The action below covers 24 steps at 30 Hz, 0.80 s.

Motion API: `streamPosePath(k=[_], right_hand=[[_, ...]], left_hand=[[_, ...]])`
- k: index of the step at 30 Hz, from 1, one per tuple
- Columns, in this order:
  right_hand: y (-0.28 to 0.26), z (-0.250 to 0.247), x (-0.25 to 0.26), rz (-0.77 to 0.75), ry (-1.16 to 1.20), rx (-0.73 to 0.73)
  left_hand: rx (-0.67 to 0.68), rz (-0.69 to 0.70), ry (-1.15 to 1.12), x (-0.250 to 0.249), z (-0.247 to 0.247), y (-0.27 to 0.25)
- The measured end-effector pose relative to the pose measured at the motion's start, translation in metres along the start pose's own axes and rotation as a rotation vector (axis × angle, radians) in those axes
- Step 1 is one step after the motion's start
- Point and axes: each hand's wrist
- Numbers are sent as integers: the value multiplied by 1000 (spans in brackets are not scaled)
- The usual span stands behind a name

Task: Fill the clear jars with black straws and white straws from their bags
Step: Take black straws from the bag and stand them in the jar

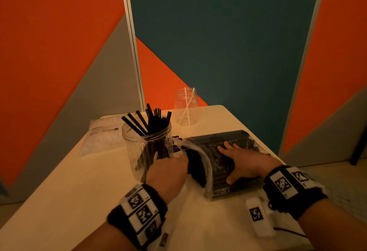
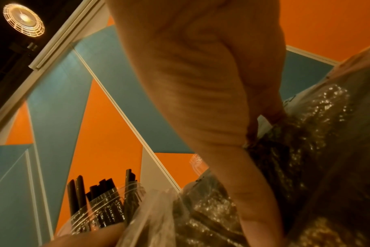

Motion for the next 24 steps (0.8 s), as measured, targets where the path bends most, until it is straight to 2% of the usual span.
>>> streamPosePath(k=[4, 7, 10, 11, 13, 15, 20, 24], right_hand=[[-4, 1, 4, 17, 17, 4], [-13, -2, 8, 20, 40, 24], [-31, -13, 20, -82, 317, 20], [-39, -17, 30, -168, 446, -60], [-53, -26, 55, -377, 670, -328], [-61, -36, 82, -549, 839, -493], [-71, -41, 140, -700, 782, -693], [-67, -38, 161, -846, 681, -828]], left_hand=[[44, -69, 69, 35, -24, -40], [-2, -126, 147, 59, -50, -71], [-65, -170, 157, 69, -66, -89], [-92, -175, 135, 69, -68, -90], [-149, -178, 86, 64, -70, -89], [-200, -177, 24, 55, -70, -82], [-340, -103, -171, 34, -66, -68], [-387, -14, -476, 33, -63, -59]])
Point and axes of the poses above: each hand's wrist, its own y-axis towards the middle knuckle, its own z-axis out of the palm, x = y × z, and after that the axes turned 12 degrees about x, right-handed
